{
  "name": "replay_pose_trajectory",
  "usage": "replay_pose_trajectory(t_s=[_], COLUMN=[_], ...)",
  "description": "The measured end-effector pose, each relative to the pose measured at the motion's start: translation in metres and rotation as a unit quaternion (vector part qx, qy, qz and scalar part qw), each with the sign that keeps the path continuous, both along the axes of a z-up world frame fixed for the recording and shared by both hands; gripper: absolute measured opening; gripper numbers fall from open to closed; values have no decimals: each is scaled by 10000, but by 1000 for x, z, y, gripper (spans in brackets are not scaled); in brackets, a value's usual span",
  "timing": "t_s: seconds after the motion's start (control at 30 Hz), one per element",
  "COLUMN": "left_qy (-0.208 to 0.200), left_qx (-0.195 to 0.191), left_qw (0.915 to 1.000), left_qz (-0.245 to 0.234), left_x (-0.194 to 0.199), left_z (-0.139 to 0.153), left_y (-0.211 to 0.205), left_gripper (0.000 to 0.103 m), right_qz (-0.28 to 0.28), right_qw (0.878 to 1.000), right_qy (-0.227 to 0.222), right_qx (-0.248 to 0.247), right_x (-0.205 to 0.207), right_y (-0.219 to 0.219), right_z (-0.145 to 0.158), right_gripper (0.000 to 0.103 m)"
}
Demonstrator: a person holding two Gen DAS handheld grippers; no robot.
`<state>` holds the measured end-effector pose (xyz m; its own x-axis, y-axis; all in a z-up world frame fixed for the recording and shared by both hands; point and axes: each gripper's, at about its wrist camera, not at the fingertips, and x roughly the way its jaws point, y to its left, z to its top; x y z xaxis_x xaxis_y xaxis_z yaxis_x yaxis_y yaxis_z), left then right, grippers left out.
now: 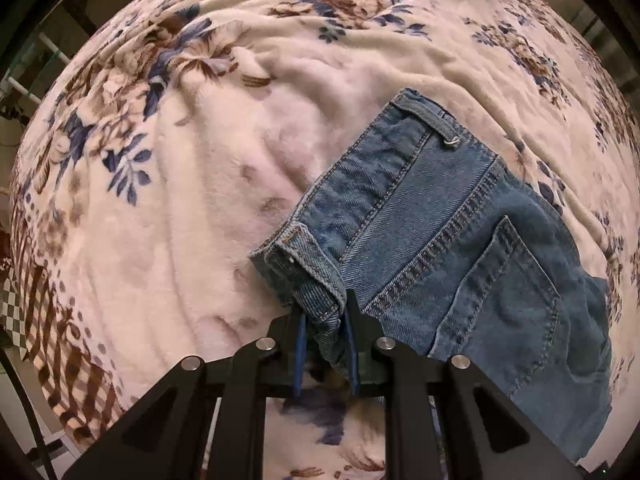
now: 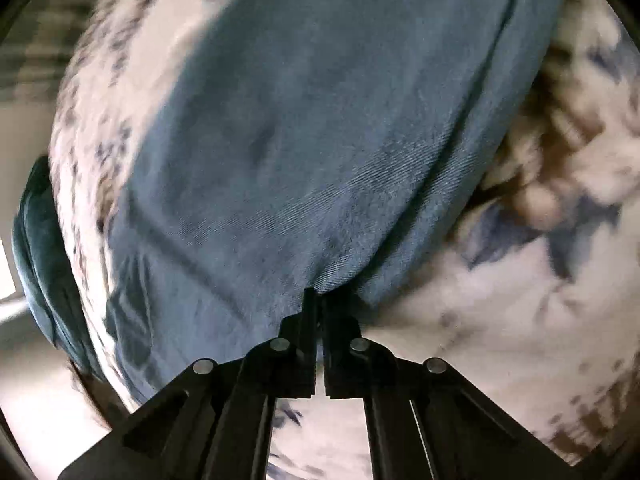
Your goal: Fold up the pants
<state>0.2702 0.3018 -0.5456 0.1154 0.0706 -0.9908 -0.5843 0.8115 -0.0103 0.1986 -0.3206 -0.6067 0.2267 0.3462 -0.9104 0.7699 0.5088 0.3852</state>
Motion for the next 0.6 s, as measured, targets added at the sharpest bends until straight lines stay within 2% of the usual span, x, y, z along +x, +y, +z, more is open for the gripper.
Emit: replay_pose_trajectory(t_s=[0.07, 0.17, 0.27, 0.37, 0.4, 0.43, 0.47, 0.5, 0.53, 0.57, 0.6], left_qy=[2, 59, 234, 243, 240, 184, 124, 73, 6, -79, -121], left_qx=[65, 137, 41, 28, 120, 249, 333, 488, 579, 708, 750], left_qw=[10000, 9998, 9997, 9996, 9996, 9995, 9993, 9985, 9977, 9961, 9951], left_qz=[-59, -88, -24, 117, 94, -1, -104, -234, -346, -516, -629], left_x=[-1, -3, -3, -1, -1, -2, -4, -6, -8, -10, -10], left_z=[4, 2, -16, -13, -7, 4, 12, 23, 31, 41, 46], left_y=[-2, -2, 3, 1, -4, -14, -24, -38, -50, -71, -86], left_gripper=[14, 14, 17, 20, 21, 23, 31, 42, 46, 56, 71], right_qz=[285, 462, 467, 316, 311, 284, 251, 184, 76, -51, -189], right_qw=[9992, 9983, 9986, 9989, 9986, 9985, 9988, 9994, 9999, 9999, 9995], right_qy=[-130, -56, 124, 281, 283, 214, 140, 45, -43, -87, -118], right_qx=[-262, -364, -233, 212, 311, 407, 384, 287, 138, -43, -209], right_x=[-4, -9, -8, -3, -2, -3, -5, -10, -16, -21, -26], right_y=[7, 11, 9, 0, -2, -7, -11, -18, -29, -42, -55], right_z=[18, 23, 4, -17, -17, -12, -5, 5, 18, 30, 40], right_gripper=[2, 2, 3, 6, 11, 30, 53, 59, 60, 60, 60])
